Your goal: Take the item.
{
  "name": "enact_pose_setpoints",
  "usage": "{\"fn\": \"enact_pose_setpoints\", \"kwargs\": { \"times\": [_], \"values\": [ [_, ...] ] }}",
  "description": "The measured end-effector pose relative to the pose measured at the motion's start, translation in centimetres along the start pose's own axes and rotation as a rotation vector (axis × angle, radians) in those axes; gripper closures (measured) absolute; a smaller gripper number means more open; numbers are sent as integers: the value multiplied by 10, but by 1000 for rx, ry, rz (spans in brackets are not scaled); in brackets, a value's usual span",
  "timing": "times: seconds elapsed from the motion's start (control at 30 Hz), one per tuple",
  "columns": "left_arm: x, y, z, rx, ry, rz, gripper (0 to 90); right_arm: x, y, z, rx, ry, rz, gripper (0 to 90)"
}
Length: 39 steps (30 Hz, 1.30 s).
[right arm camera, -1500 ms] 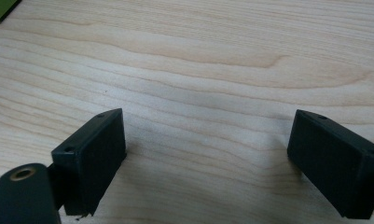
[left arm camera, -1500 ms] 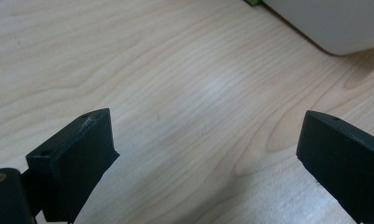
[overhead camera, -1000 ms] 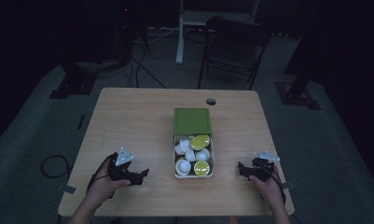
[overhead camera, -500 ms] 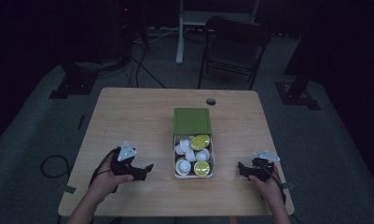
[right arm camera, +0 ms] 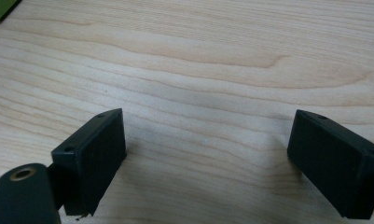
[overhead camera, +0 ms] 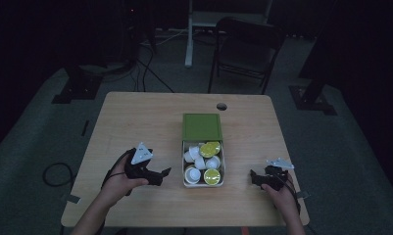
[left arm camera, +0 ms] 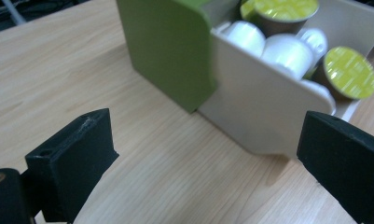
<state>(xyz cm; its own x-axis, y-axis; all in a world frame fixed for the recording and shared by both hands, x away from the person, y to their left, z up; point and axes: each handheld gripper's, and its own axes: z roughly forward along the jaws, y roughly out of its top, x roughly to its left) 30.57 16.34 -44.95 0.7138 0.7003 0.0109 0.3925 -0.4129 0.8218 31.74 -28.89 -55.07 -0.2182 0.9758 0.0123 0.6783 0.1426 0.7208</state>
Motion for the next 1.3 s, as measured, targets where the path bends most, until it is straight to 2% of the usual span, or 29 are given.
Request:
{"fn": "enact_pose_setpoints", "kwargs": {
  "times": [0.3, 0.67, 0.93, 1.13, 1.3],
  "values": [
    [-11, 17, 8, -4, -34, 53, 45, 0, 0, 0, 0, 0, 0, 110],
    [-21, 34, 20, -30, -75, 63, 45, 0, 0, 0, 0, 0, 1, 110],
    [-28, 47, 28, -42, -85, 79, 45, 0, 0, 0, 0, 0, 0, 110],
    [-36, 52, 38, -28, -109, 102, 46, 0, 0, 0, -1, 0, -1, 110],
    [-41, 57, 44, -32, -126, 98, 61, 0, 0, 0, -1, 0, 0, 110]
  ]
}}
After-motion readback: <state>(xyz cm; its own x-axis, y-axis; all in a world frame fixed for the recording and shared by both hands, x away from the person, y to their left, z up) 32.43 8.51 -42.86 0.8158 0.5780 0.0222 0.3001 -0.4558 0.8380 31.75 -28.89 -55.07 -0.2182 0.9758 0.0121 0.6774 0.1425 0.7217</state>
